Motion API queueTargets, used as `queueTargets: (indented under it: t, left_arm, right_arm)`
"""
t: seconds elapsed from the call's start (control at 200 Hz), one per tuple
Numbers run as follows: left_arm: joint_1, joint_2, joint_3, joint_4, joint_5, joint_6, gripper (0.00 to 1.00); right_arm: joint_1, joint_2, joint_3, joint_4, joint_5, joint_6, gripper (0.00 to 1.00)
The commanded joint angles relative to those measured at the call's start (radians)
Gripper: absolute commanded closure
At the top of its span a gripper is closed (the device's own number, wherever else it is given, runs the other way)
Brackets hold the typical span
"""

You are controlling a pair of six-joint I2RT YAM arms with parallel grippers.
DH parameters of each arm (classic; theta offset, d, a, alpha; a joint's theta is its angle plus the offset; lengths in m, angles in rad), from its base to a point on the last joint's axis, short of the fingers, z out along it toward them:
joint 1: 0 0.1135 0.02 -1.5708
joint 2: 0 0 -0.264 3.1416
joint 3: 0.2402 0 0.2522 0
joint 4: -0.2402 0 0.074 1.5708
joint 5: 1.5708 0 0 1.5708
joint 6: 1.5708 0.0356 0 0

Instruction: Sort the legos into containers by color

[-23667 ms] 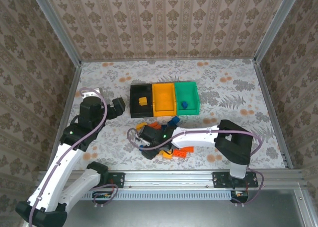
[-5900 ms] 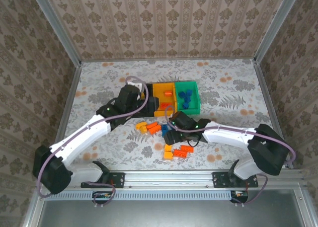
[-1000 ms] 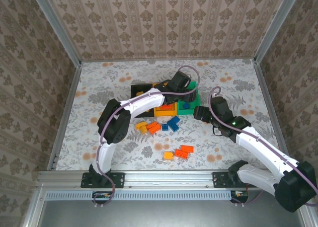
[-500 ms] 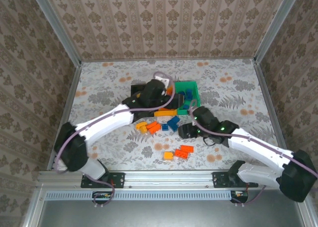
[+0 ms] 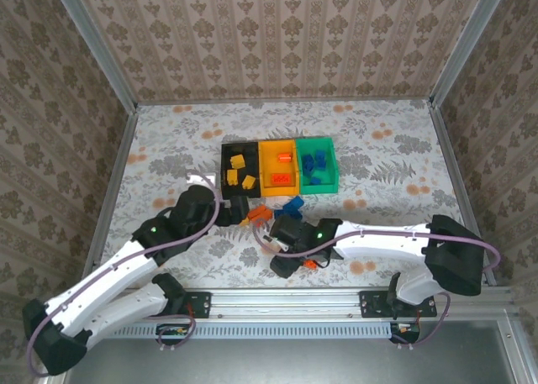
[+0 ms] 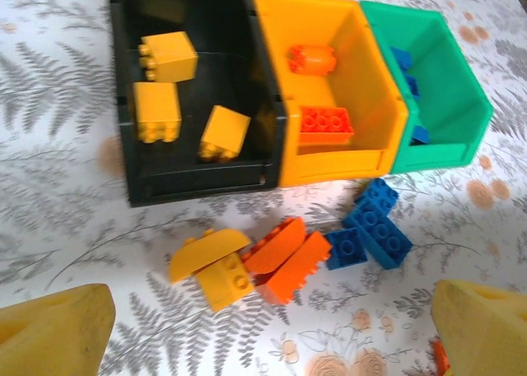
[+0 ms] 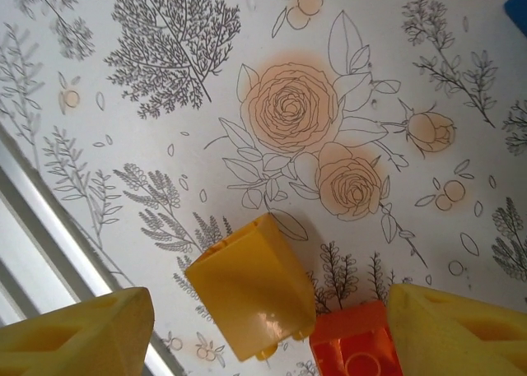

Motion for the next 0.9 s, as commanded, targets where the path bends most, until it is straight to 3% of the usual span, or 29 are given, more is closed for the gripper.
queueTargets:
  t: [0.0,0.275,0.44,0.74,0.895]
  left_arm:
    - [0.04,-0.047,-0.035,-0.103,-0.009,-0.04,0.0]
    - [0.106,-0.037,-0.045,-0.088,0.067,-0.032,0.0]
    - [0.116,-0.016,-0.046,-0.077,0.092,-0.029,0.0]
    - [0.121,-0.018,-0.054,-0.067,0.108,-0.02,0.0]
    - [0.121,-0.036,-0.087,-0.054,0.099,-0.032,0.0]
  right_arm:
    - [0.026,0.055,0.047,-0.059,0.064,-0.047,0.24]
    - [0.07,0.138,0.08,-0.106,0.125,-0.069,0.29]
    - [0.069,0.163,0.088,-0.097,0.144,-0.072,0.4]
    - [0.067,0.145,0.074,-0.035,0.146,-0.07,0.69]
    - [0.035,0.058,0.1,0.015,0.135,-0.058,0.73]
